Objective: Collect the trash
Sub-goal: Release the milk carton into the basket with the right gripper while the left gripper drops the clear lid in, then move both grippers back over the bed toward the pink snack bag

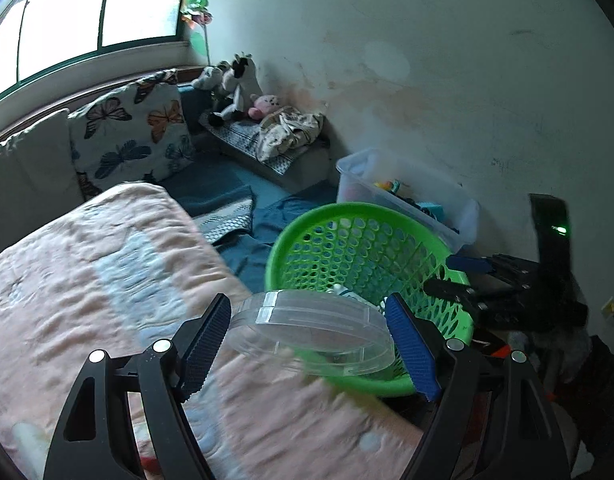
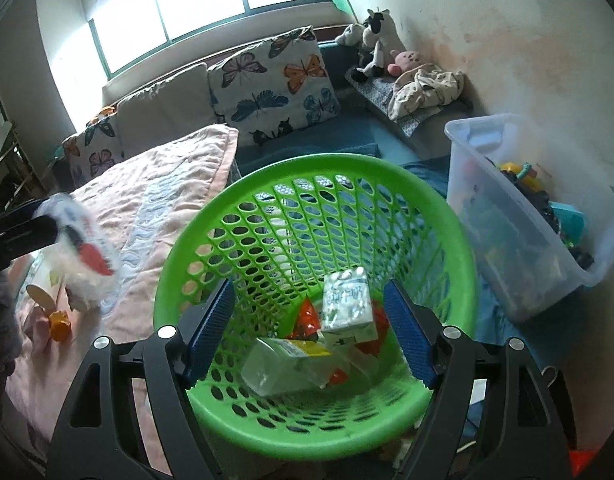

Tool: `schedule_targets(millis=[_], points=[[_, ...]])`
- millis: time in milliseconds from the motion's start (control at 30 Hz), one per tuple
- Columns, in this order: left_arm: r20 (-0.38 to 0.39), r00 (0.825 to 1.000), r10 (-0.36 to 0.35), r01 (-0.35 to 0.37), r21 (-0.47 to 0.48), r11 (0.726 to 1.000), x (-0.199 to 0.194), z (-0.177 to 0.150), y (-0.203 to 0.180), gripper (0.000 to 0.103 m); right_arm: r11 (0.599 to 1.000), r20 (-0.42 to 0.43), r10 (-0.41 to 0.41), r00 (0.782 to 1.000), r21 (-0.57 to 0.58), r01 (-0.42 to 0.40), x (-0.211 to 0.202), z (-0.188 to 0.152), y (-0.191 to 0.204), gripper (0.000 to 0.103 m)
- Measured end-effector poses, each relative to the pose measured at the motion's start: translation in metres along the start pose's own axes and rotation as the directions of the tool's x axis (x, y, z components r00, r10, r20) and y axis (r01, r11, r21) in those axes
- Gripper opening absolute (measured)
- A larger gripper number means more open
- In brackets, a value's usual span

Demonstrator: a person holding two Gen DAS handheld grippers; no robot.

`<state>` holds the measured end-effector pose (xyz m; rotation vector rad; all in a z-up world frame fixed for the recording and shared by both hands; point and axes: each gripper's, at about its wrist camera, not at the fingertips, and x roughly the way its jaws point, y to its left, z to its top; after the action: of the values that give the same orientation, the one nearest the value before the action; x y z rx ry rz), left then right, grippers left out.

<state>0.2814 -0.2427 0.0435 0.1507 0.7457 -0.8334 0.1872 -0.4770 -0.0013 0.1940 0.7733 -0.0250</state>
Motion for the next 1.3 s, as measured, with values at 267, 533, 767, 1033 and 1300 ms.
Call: schedule_targets(millis=[267, 533, 767, 1033, 1300], points=[[-0.054, 0.999, -0.005, 0.006, 0.005, 1.000, 0.050, 0.009, -0.025, 0.076, 0.999, 0.005, 0.025, 1.000, 0.027, -0.025, -0.009, -0.015, -0.009, 0.078], [-0.103, 0.995, -0.012, 0.012, -0.003, 1.000, 0.079, 0.004, -0.032, 0.084, 0.999, -0.005, 0.039, 0.999, 0.038, -0.039, -0.010, -0.026, -0.012, 0.078], [-0.074, 0.997, -0.012, 0.011, -0.008, 1.000, 0.065, -0.003, -0.032, 0.085, 0.997, -0.001, 0.059, 0.998, 0.046, -0.059, -0.015, -0.031, -0.007, 0.078], [-0.025, 0.998, 0.051, -0.052, -0.037, 0.998, 0.016, -0.019, -0.018, 0.085, 0.994, 0.019, 0.109, 0.994, 0.022, -0.109, -0.027, -0.034, 0.020, 0.078], [0.009, 0.989, 0.149, -0.147, -0.079, 0.986, -0.037, -0.052, 0.002, 0.085, 0.986, 0.019, 0.165, 0.986, -0.035, -0.164, -0.034, -0.037, 0.059, 0.078]])
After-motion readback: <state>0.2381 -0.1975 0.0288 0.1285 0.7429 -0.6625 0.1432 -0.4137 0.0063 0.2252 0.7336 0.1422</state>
